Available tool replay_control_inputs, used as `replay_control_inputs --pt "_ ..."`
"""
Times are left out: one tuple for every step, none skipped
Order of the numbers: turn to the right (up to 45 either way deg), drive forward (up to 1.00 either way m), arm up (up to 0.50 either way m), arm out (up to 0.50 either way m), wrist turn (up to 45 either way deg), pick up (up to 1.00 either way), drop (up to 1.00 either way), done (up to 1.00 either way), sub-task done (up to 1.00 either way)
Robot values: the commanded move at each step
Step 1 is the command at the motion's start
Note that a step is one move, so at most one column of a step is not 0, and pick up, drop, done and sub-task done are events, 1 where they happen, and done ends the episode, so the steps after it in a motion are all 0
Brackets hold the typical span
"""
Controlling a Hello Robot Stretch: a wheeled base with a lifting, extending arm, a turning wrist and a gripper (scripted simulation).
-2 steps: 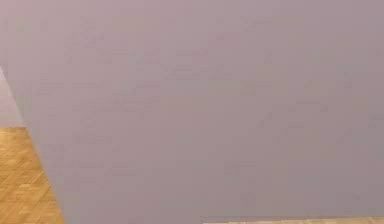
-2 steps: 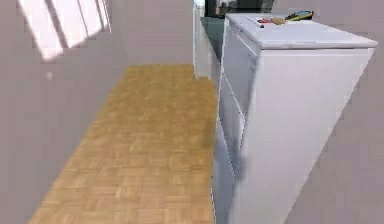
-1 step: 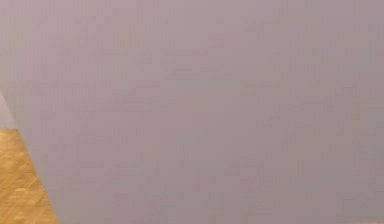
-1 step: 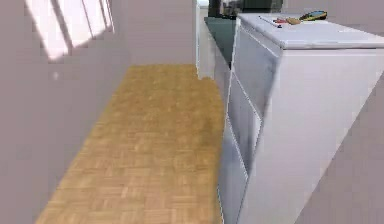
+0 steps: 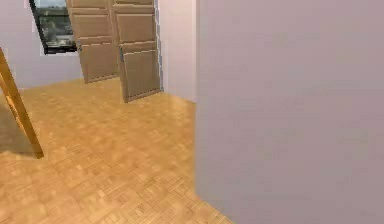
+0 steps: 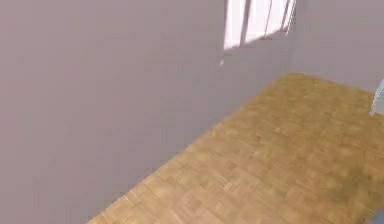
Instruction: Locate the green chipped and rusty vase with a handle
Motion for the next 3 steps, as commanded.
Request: replay_control_inputs --pt "-24.0 0.00 0.00 0.00 0.0 0.00 0.00 0.00 0.00" --pt "0.0 1.00 0.00 0.00 0.0 0.00 0.00 0.00 0.00" --pt "0.0 1.00 0.00 0.00 0.0 0.00 0.00 0.00 0.00"
